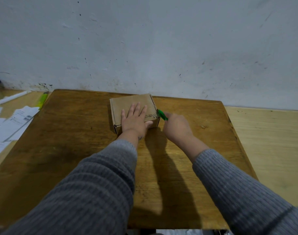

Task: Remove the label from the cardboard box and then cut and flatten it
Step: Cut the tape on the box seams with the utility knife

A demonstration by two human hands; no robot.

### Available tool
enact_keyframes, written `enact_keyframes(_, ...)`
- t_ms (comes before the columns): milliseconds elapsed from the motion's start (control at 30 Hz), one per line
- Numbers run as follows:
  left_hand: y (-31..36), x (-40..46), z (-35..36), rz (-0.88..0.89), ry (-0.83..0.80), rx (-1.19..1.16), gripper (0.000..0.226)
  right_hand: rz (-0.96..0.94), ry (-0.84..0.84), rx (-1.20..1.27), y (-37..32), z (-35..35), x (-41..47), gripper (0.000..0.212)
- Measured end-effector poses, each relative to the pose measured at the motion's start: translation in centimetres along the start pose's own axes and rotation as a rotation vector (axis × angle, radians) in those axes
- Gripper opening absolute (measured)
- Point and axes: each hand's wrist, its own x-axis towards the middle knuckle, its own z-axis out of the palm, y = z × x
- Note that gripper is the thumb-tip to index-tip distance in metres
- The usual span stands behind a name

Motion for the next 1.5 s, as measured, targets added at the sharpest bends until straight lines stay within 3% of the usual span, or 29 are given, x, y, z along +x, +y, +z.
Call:
enact_keyframes(167,-0.2,-0.2,0.0,0.015,-0.003,0.001,0.068,0.024,0.005,0.015,0.4,0.2,-0.7,0.047)
enact_keyframes(300,0.0,-0.2,-0.2,-0.007,-0.012,-0.025,0.068,0.121,-0.141,0.08,1.7,1.5,-2.2,0.041)
enact_keyframes(633,-0.3,-0.3,0.0,0.021,0.005,-0.034,0.067,0.217,0.216,0.498,4.2,0.2,0.9,0.034)
enact_keyframes(1000,-1.1,-0.1,0.2,0.096,0.034,-0.007,0.066,0.218,-0.014,0.795,5.0,1.1,3.2,0.051)
enact_keyframes(1167,-3.0,-0.3,-0.2,0.239,0.067,0.079,0.064,0.108,0.103,0.59,3.3,2.1,6.7,0.037)
enact_keyframes(1500,-3.8,0.2,0.0,0.246,0.021,0.165,0.063,-0.251,-0.002,0.256,-3.8,3.3,14.4,0.032)
